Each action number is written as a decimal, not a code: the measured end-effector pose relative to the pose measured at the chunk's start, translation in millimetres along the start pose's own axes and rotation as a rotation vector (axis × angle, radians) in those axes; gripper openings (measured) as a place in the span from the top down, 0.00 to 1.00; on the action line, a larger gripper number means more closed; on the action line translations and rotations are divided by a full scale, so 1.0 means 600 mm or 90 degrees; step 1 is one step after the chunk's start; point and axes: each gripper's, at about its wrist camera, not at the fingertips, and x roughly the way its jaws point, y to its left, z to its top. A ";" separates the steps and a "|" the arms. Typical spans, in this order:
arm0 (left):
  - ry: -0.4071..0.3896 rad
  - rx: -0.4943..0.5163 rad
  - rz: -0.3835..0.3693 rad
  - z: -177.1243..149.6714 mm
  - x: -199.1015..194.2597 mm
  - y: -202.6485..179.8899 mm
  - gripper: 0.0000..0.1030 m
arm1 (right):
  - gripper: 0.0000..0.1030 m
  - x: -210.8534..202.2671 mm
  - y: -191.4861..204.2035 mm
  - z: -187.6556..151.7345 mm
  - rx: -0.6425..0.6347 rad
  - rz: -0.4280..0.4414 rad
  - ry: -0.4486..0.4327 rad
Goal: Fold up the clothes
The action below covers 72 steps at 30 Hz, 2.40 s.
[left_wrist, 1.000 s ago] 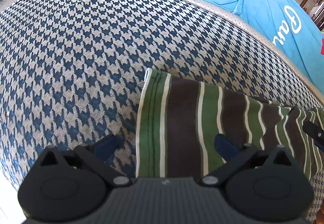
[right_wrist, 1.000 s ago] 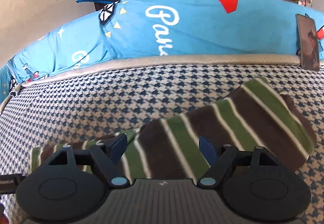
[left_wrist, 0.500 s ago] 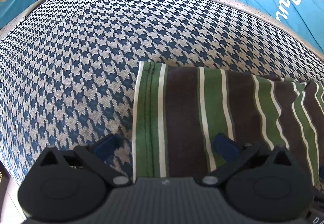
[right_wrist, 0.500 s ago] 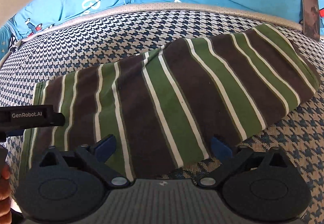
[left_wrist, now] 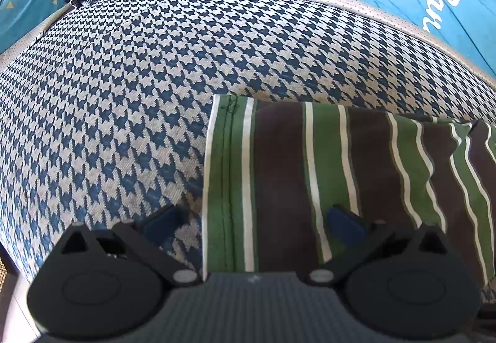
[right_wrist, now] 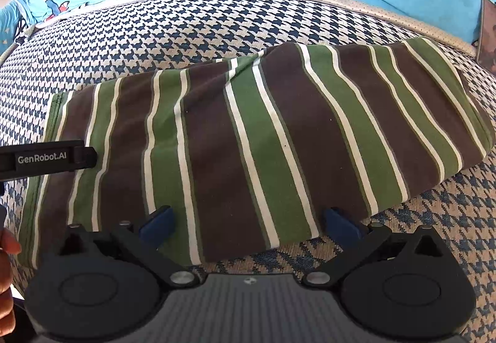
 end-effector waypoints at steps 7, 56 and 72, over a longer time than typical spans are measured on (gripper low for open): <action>-0.011 -0.005 0.003 -0.015 -0.030 0.043 0.00 | 0.00 -0.012 -0.004 -0.025 0.001 0.012 -0.051; -0.127 0.029 -0.013 -0.140 -0.104 0.108 0.00 | 0.00 -0.087 -0.034 -0.158 -0.087 0.050 -0.096; -0.138 0.041 -0.028 -0.145 -0.107 0.116 0.00 | 0.00 -0.131 -0.097 -0.137 -0.132 0.064 -0.147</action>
